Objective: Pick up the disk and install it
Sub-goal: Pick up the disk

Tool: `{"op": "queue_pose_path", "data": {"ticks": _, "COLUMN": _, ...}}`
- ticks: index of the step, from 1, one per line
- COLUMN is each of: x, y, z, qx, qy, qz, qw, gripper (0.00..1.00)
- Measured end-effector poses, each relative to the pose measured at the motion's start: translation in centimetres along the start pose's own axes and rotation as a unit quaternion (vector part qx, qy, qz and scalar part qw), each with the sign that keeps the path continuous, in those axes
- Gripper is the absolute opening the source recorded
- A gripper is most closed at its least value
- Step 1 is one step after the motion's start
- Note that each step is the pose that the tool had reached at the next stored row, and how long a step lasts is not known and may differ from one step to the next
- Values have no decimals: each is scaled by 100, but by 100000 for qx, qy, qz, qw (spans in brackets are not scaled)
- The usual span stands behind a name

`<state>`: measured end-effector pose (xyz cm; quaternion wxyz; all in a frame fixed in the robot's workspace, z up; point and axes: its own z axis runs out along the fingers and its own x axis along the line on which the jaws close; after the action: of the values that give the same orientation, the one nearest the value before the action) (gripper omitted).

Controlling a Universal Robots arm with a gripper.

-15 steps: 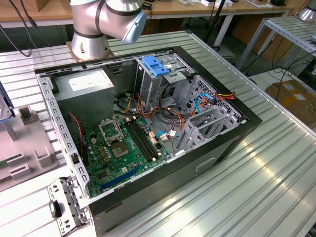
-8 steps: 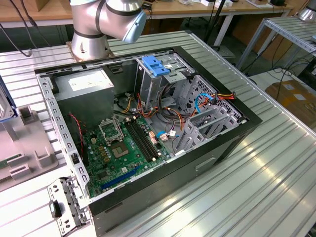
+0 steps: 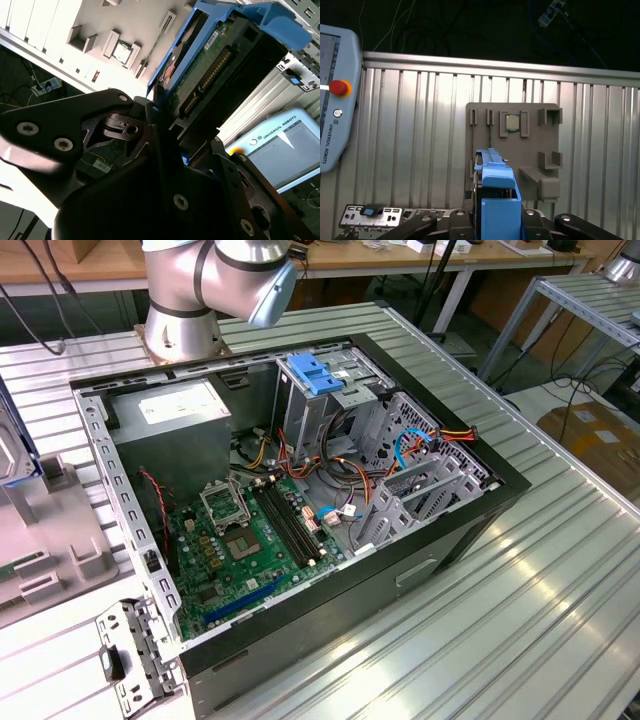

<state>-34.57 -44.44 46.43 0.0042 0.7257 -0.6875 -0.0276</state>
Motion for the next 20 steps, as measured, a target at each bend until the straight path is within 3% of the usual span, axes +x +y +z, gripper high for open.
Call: {"op": "queue_pose_path", "data": {"ticks": 20, "x": 26, "y": -113, "z": -5, "qx": 0, "qy": 1, "qz": 0, "qw": 100000, "gripper": 37}}
